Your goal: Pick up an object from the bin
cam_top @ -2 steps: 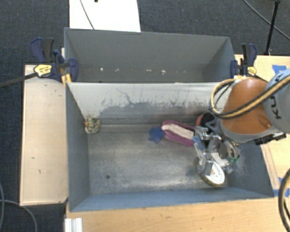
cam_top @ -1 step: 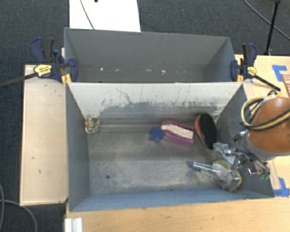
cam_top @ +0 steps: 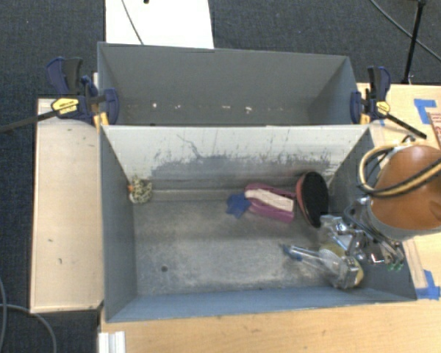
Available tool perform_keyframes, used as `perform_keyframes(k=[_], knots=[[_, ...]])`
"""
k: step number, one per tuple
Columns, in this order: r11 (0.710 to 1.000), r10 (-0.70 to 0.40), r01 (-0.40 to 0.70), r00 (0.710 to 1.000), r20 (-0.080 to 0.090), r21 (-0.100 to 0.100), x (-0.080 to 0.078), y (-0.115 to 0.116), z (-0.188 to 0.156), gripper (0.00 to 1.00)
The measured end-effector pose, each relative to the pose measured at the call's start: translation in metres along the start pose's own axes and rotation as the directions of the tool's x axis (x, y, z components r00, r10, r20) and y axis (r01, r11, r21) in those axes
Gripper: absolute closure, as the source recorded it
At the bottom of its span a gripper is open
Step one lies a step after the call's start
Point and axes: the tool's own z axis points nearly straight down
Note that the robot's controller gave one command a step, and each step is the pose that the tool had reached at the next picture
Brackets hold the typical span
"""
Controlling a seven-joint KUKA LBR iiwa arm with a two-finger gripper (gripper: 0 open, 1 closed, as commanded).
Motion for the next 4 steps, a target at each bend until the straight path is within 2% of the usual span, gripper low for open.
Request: perform_keyframes(k=[1, 2, 3, 4], knots=[[1.000, 0.000, 0.000, 1.000, -0.001, -0.002, 0.000, 0.001, 0.000, 1.00], [1.000, 0.002, -0.002, 1.000, 0.001, 0.002, 0.000, -0.010, -0.047, 1.00], [1.000, -0.013, 0.013, 1.000, 0.005, 0.004, -0.005, -0.017, -0.138, 1.00], [0.953, -0.302, 0.302, 0.953, 0.001, 0.000, -0.030, -0.002, -0.150, 1.00]])
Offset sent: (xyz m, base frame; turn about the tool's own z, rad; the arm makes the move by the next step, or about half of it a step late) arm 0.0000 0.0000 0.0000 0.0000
